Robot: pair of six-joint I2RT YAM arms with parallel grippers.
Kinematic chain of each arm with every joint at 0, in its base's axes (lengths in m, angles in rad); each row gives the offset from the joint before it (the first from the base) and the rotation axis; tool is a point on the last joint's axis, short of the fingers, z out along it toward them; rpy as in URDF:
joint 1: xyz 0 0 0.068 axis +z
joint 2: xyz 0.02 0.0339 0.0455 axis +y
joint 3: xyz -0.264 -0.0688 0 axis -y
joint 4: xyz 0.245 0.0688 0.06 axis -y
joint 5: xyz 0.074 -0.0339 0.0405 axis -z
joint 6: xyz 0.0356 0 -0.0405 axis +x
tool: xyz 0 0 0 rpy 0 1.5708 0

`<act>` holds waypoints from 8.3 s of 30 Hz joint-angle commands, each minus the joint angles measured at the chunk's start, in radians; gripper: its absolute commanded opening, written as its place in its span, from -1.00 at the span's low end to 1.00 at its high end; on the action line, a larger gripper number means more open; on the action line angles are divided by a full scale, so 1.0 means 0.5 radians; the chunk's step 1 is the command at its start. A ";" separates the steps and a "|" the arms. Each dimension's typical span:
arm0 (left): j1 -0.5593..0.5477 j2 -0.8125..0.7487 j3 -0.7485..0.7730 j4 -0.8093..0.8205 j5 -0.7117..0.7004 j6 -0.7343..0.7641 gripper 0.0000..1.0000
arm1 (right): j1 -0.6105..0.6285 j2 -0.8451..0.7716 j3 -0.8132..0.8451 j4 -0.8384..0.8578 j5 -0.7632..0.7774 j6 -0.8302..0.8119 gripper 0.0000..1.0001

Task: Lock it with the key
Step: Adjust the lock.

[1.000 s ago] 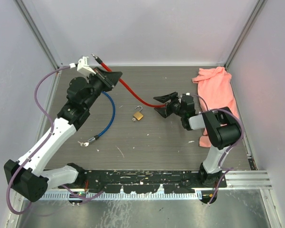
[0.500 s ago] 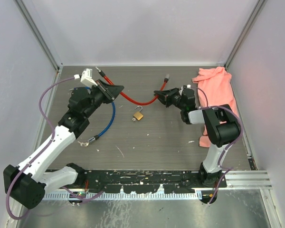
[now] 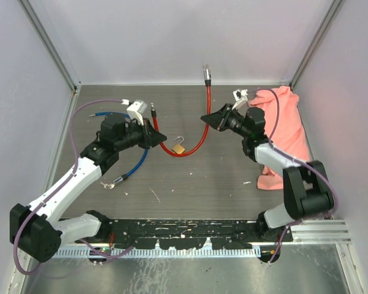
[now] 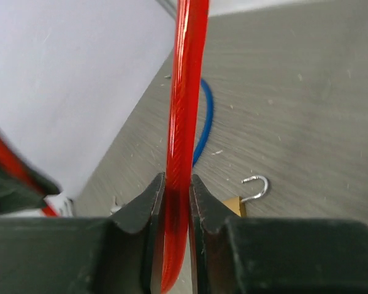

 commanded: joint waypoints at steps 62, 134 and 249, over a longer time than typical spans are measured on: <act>-0.434 -0.274 0.049 -0.041 -0.014 0.563 -1.00 | -0.389 -0.015 -0.561 1.725 -0.750 1.250 -0.98; -0.218 -0.102 -0.114 0.235 0.294 0.211 -0.96 | -0.341 -0.157 -0.130 2.065 -0.966 1.490 -0.98; -1.279 0.774 0.031 1.969 -0.325 3.942 0.96 | -0.554 -0.046 2.022 -0.422 -1.028 1.244 -0.98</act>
